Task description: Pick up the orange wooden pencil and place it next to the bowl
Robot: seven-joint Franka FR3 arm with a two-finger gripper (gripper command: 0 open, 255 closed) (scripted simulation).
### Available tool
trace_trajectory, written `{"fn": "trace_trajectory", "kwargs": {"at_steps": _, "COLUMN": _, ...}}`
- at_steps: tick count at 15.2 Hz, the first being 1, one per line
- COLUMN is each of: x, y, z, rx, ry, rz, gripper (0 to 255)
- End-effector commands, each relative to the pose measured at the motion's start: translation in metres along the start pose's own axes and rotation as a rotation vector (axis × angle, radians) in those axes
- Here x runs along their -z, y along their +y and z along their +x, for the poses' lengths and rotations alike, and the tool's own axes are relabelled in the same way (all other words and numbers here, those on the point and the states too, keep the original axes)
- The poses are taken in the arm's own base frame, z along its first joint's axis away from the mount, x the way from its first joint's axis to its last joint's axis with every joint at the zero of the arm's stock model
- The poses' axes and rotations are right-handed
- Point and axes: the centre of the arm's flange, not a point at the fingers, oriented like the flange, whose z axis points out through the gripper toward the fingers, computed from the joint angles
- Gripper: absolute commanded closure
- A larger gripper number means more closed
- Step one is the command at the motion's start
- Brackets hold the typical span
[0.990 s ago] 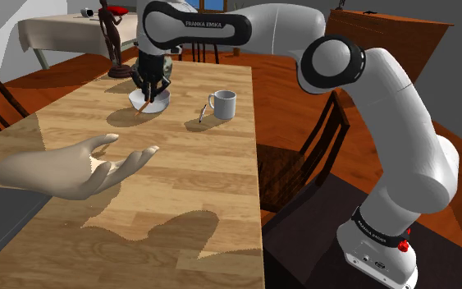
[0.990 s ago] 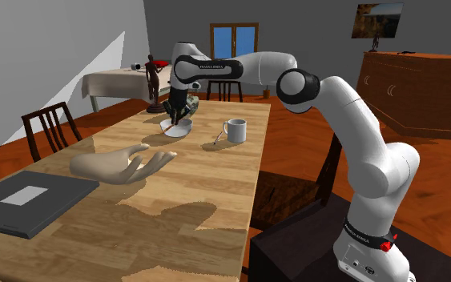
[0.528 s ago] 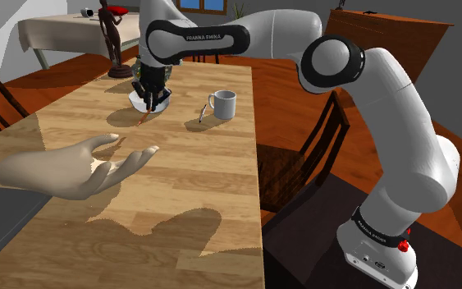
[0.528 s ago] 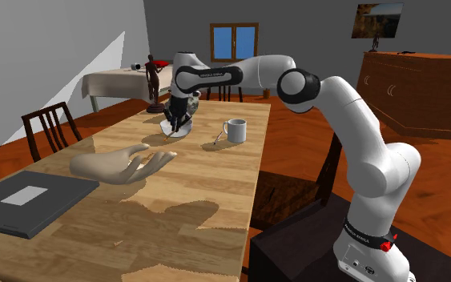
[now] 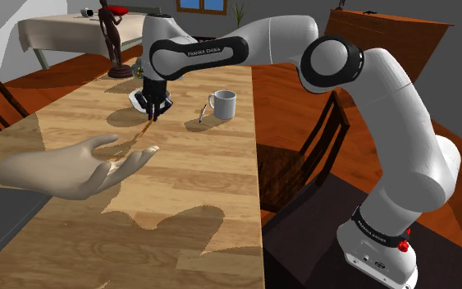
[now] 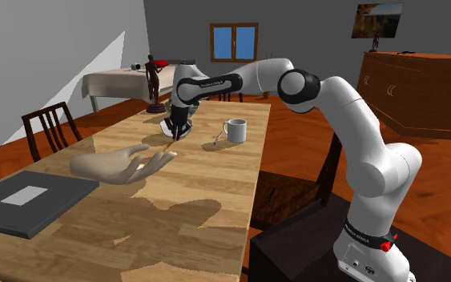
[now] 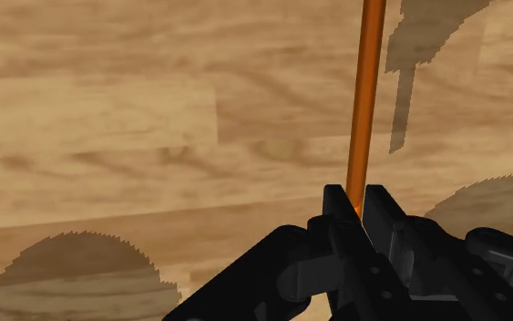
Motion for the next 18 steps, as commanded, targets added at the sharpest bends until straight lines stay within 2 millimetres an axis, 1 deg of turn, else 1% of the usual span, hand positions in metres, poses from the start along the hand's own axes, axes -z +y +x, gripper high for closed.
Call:
{"fn": "trace_trajectory", "kwargs": {"at_steps": 1, "x": -0.011, "y": 0.002, "z": 0.0, "rx": 0.0, "ry": 0.0, "rz": 0.001, "gripper": 255}}
{"fn": "trace_trajectory", "kwargs": {"at_steps": 7, "x": -0.041, "y": 0.009, "z": -0.001, "rx": 0.0, "ry": 0.0, "rz": 0.001, "gripper": 255}}
{"fn": "trace_trajectory", "kwargs": {"at_steps": 14, "x": -0.041, "y": 0.009, "z": -0.001, "rx": 0.0, "ry": 0.0, "rz": 0.001, "gripper": 255}}
{"fn": "trace_trajectory", "kwargs": {"at_steps": 15, "x": -0.041, "y": 0.009, "z": -0.001, "rx": 0.0, "ry": 0.0, "rz": 0.001, "gripper": 0}}
{"fn": "trace_trajectory", "kwargs": {"at_steps": 18, "x": -0.041, "y": 0.009, "z": -0.001, "rx": 0.0, "ry": 0.0, "rz": 0.001, "gripper": 0}}
